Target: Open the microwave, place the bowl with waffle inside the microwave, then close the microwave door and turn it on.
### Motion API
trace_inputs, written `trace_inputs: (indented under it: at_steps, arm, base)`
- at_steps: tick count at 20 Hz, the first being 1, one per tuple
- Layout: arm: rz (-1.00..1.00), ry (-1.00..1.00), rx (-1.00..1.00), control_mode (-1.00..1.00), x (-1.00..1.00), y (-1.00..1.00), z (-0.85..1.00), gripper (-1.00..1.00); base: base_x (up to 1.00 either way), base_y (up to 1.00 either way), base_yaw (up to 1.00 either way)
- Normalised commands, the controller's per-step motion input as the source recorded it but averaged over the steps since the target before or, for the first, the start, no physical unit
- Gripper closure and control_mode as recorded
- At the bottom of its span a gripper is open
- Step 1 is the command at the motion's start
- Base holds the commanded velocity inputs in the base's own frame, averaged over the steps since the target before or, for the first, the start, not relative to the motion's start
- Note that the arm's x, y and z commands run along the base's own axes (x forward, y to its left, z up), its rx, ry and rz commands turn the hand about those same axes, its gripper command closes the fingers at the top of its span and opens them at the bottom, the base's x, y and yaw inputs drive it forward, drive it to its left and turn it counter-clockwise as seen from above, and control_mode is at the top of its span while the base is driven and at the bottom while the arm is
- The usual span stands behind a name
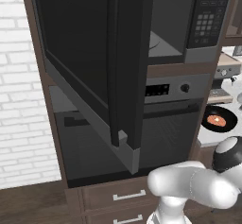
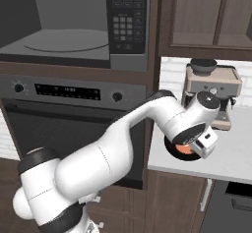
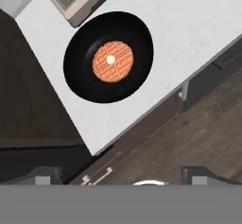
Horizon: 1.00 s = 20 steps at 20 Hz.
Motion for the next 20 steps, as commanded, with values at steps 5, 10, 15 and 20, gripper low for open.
trace_inputs:
  at_steps: [5,10,15,20]
  arm:
    - [0.0,0.01,0.0,-1.0,0.0,0.0,0.0,-1.0]
    - [0.0,0.0,0.03,-1.0,0.0,0.0,-0.37,-1.0]
    - [0.0,-0.03,0.08,-1.0,0.01,0.0,-0.45,-1.0]
    - [0.0,-0.02,0.03,-1.0,0.14,-0.01,-0.3,-1.0]
  base:
    - [0.0,0.0,0.0]
    - [0.0,0.0,0.0]
    - [0.0,0.0,0.0]
    - [0.0,0.0,0.0]
